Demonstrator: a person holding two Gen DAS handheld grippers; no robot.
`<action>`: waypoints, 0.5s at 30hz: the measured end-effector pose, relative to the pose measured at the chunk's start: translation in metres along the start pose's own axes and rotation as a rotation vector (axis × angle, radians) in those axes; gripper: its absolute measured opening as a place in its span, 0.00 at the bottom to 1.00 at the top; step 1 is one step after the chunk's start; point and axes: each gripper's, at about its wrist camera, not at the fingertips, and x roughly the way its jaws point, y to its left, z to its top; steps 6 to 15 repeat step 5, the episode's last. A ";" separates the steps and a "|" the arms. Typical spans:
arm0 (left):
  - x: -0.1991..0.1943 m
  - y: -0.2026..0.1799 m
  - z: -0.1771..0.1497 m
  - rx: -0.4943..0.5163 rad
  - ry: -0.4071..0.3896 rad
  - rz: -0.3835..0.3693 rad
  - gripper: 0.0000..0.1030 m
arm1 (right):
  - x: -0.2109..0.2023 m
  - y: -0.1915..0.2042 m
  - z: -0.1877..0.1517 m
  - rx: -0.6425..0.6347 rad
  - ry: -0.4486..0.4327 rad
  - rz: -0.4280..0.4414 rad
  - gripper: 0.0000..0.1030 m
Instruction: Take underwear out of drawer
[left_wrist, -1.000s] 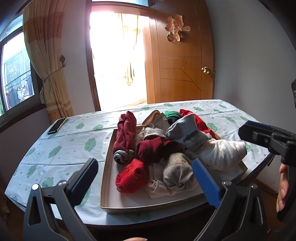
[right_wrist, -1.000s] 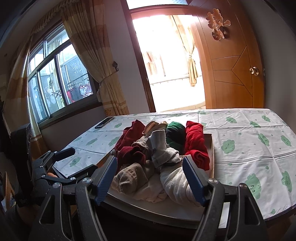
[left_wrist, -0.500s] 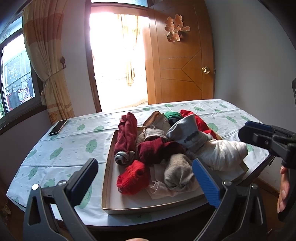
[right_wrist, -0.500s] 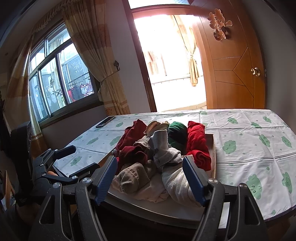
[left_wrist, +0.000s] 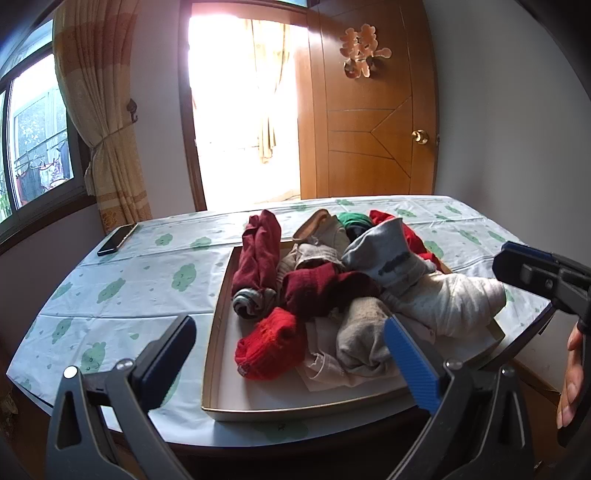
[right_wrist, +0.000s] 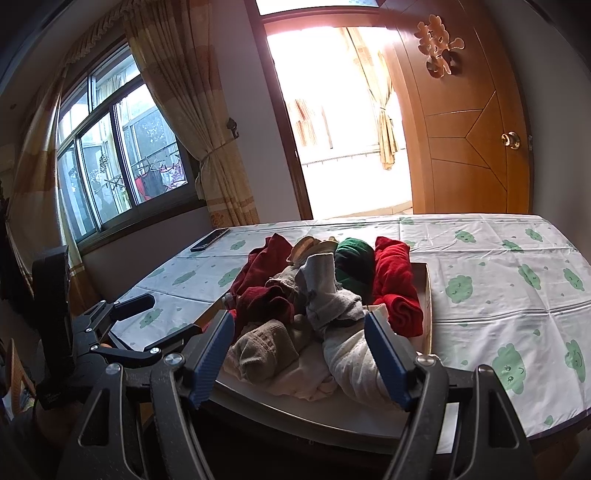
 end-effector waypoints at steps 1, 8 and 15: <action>0.001 0.000 -0.001 0.001 0.004 -0.002 1.00 | 0.000 0.000 -0.001 0.000 0.001 0.000 0.73; 0.004 0.000 -0.004 0.002 0.008 -0.007 1.00 | 0.002 -0.002 -0.003 0.001 0.008 -0.001 0.73; 0.004 0.000 -0.004 0.002 0.008 -0.007 1.00 | 0.002 -0.002 -0.003 0.001 0.008 -0.001 0.73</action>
